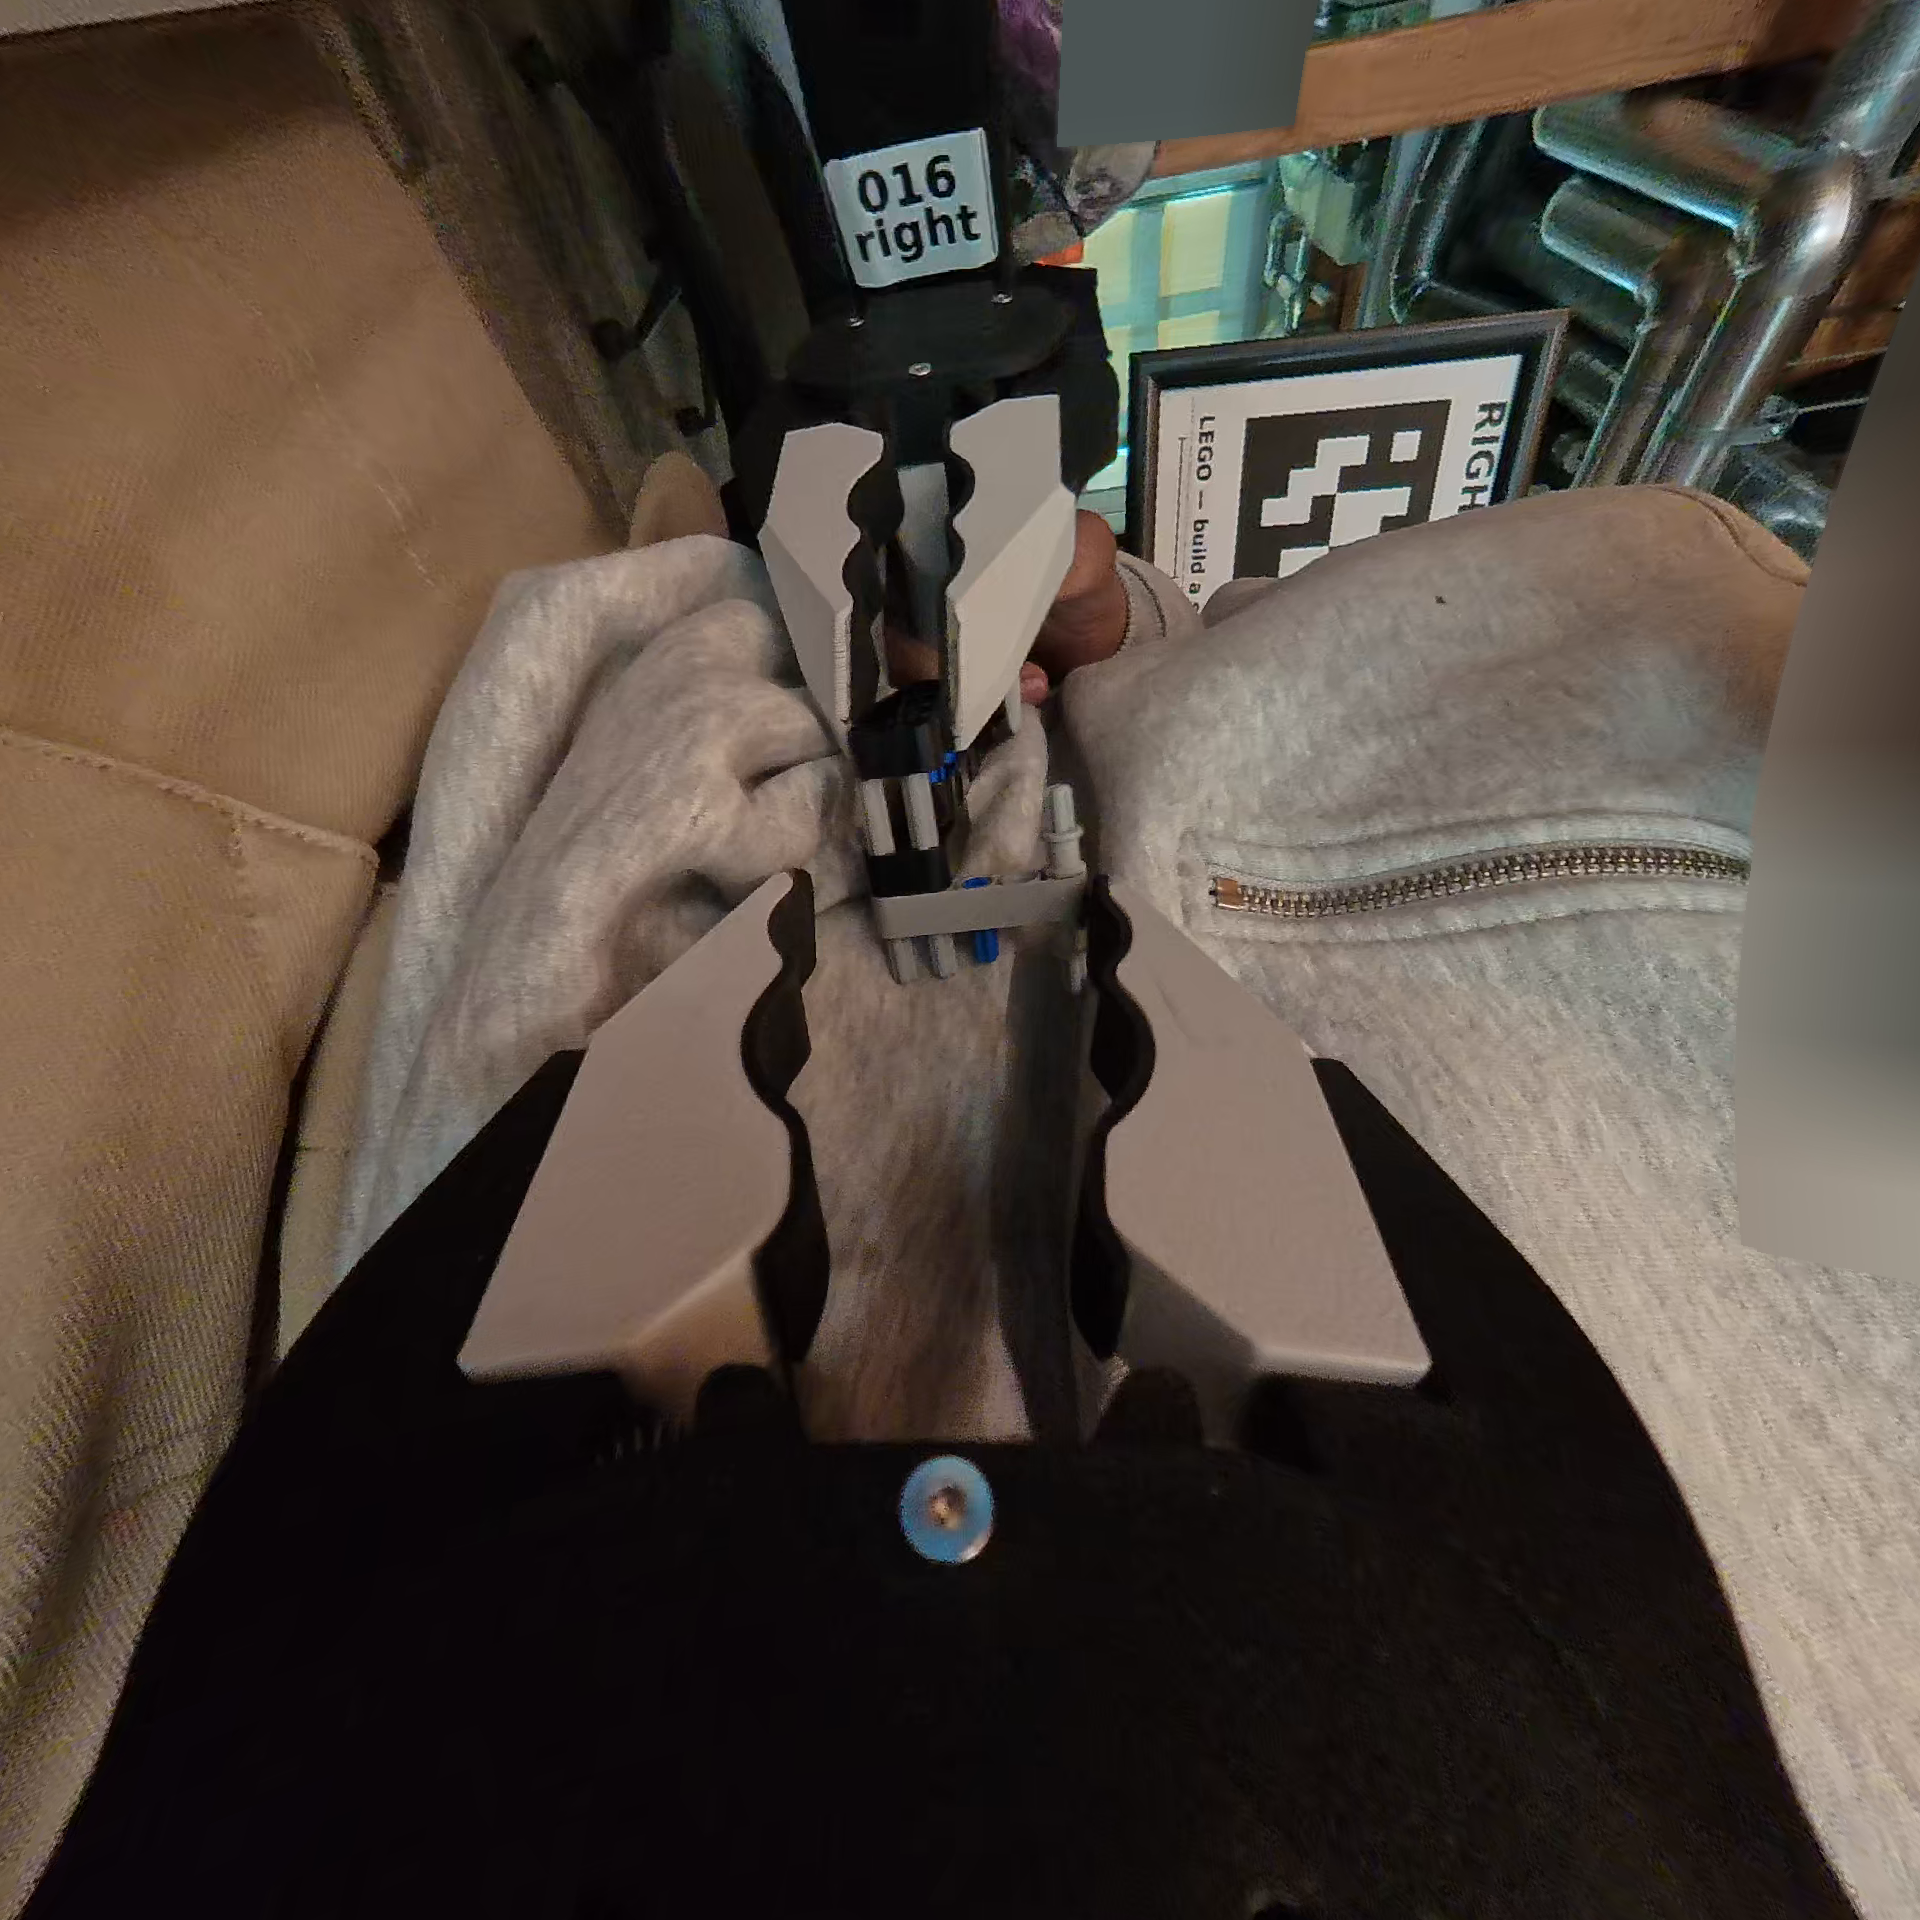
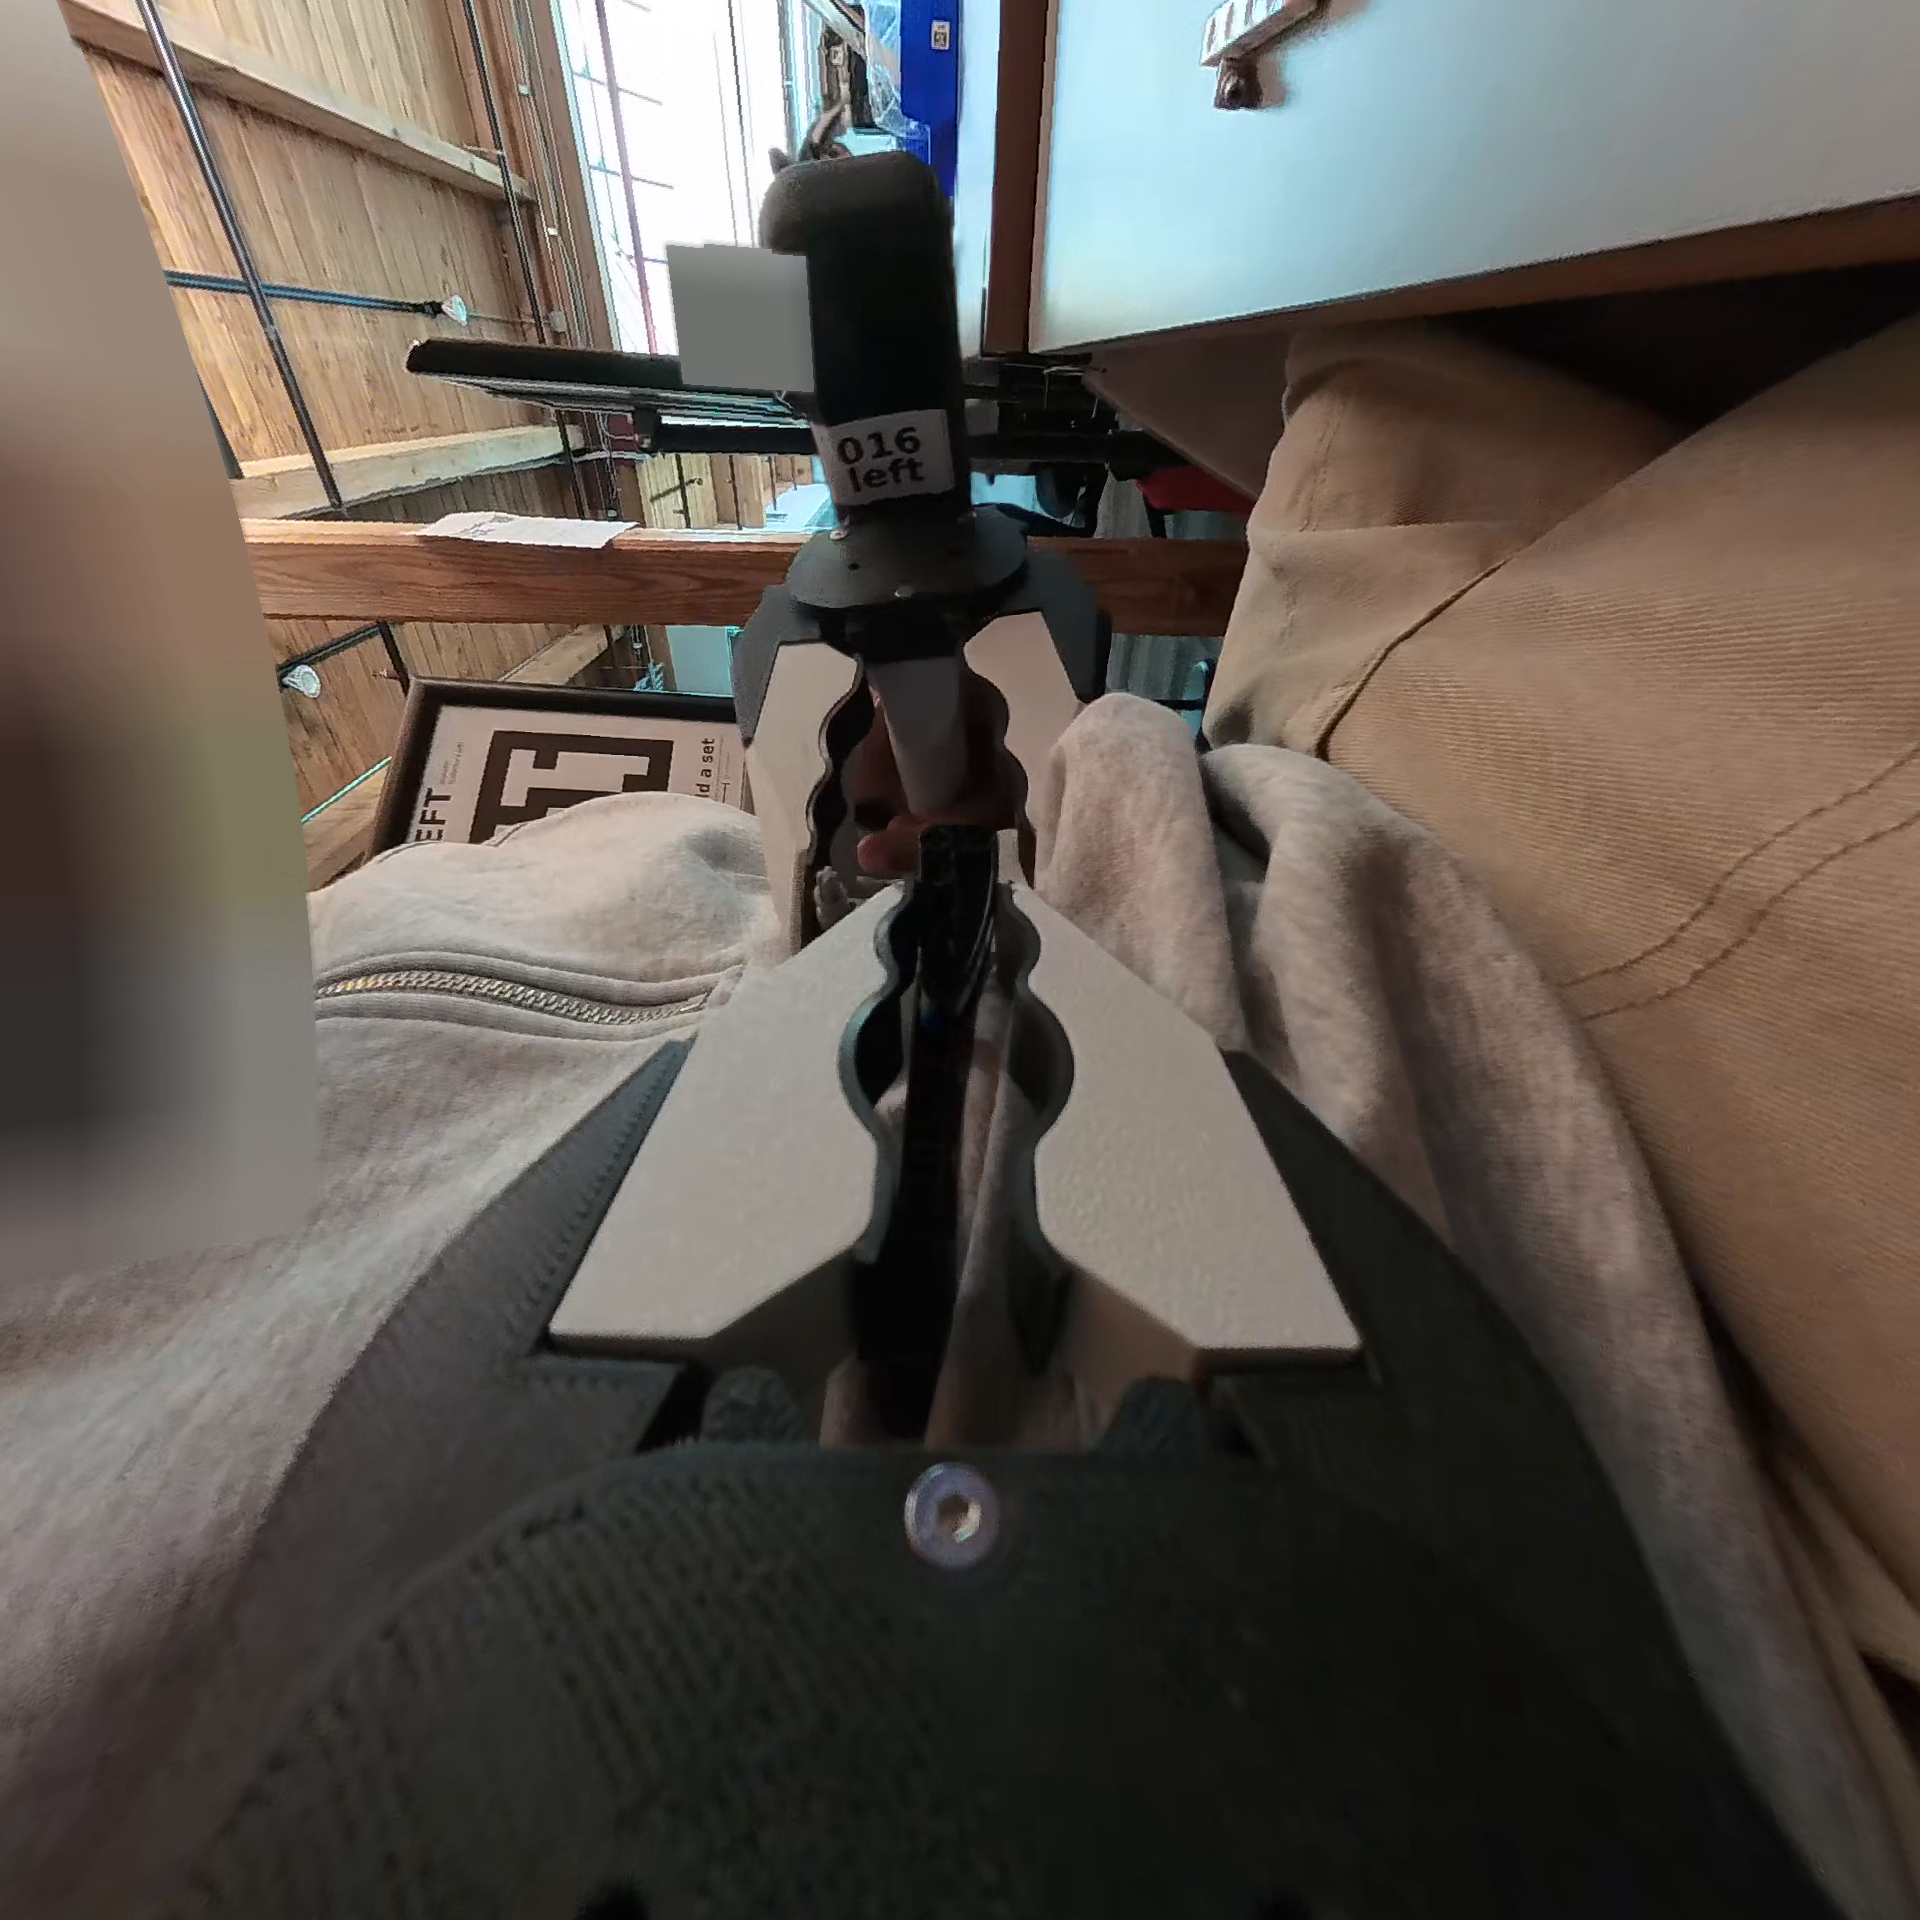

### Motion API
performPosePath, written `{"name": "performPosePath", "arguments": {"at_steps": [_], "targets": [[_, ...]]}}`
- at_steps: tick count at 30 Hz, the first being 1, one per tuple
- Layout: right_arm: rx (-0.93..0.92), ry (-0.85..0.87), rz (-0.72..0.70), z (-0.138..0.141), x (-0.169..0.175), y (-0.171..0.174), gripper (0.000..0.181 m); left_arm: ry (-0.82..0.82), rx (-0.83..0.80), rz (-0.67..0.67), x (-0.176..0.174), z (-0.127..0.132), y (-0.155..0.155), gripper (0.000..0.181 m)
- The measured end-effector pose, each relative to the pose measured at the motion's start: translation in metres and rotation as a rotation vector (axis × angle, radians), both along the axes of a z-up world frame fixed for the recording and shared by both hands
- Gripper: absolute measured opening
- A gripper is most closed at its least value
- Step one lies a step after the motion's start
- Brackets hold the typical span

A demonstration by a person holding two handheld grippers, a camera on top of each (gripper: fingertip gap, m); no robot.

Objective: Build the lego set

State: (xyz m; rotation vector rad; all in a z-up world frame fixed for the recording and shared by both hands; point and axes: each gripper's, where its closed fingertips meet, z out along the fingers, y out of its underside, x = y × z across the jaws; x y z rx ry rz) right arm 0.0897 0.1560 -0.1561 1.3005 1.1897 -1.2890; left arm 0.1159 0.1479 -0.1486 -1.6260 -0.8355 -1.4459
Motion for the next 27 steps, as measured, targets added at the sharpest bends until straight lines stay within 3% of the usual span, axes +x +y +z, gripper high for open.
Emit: {"name": "performPosePath", "arguments": {"at_steps": [3, 27], "targets": [[0.003, 0.007, -0.001, -0.0009, -0.0006, 0.0012, 0.013, -0.002, 0.031, 0.006, -0.0002, 0.0050, 0.0007, 0.039], [0.112, 0.086, 0.034, 0.0079, 0.0002, 0.0044, 0.013, 0.171, 0.073, 0.068, 0.0003, 0.0081, 0.0024, 0.038]]}}
